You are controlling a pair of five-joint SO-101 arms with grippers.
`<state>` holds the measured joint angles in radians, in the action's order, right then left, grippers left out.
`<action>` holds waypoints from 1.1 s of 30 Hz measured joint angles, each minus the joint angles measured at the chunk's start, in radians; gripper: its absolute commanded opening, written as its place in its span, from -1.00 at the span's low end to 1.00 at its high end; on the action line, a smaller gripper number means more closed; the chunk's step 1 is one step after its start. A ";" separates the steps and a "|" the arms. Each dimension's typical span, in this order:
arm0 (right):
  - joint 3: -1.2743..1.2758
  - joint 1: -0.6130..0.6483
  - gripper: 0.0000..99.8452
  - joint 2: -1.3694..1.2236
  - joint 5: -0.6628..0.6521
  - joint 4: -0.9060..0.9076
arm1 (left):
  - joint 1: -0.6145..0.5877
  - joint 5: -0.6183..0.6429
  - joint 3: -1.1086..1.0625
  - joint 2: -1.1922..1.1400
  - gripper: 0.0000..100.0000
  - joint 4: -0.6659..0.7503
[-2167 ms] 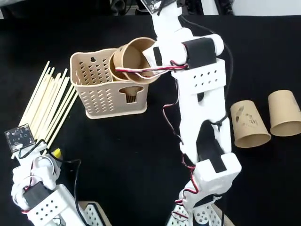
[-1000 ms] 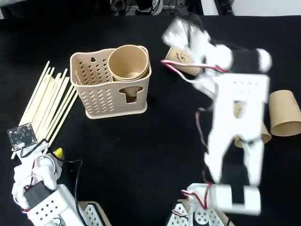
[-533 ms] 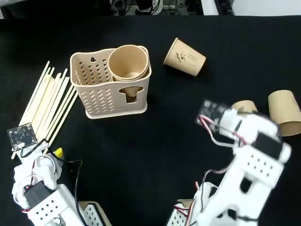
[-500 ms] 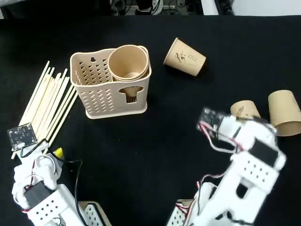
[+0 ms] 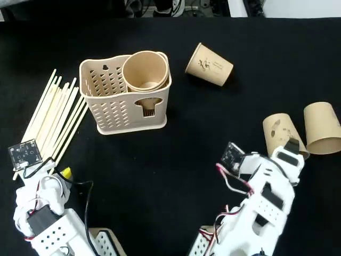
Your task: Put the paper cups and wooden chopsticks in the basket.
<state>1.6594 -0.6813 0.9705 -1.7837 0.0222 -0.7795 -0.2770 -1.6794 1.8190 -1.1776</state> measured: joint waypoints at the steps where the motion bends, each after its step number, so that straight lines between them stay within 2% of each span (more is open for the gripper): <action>1: 0.009 0.009 -0.96 -0.002 0.000 -0.038 | 0.000 0.000 0.000 0.000 -0.36 0.000; 7: 0.014 0.032 -0.98 0.009 0.009 -0.106 | 0.000 0.000 0.000 0.000 -0.36 0.000; 13: 0.011 0.032 -0.98 0.009 0.118 -0.101 | 0.000 0.000 0.000 0.000 -0.36 0.000; 15: -0.026 0.029 -0.98 0.009 0.175 -0.051 | 0.000 0.000 0.000 0.000 -0.36 0.000; 19: -0.187 0.029 -0.98 -0.008 0.362 0.183 | 0.000 0.000 0.000 0.000 -0.36 0.000; 22: -0.384 0.044 -0.98 -0.008 0.506 0.448 | 0.000 0.000 0.000 0.000 -0.36 0.000; 27: -0.712 0.121 -0.98 -0.008 0.741 0.910 | 0.000 0.000 0.000 0.000 -0.36 0.000; 33: -1.040 0.244 -0.98 -0.008 0.941 1.266 | 0.000 0.000 0.000 0.000 -0.36 0.000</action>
<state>0.6191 -0.4373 0.9628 -0.8431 1.2881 -0.7795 -0.2770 -1.6794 1.8190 -1.1776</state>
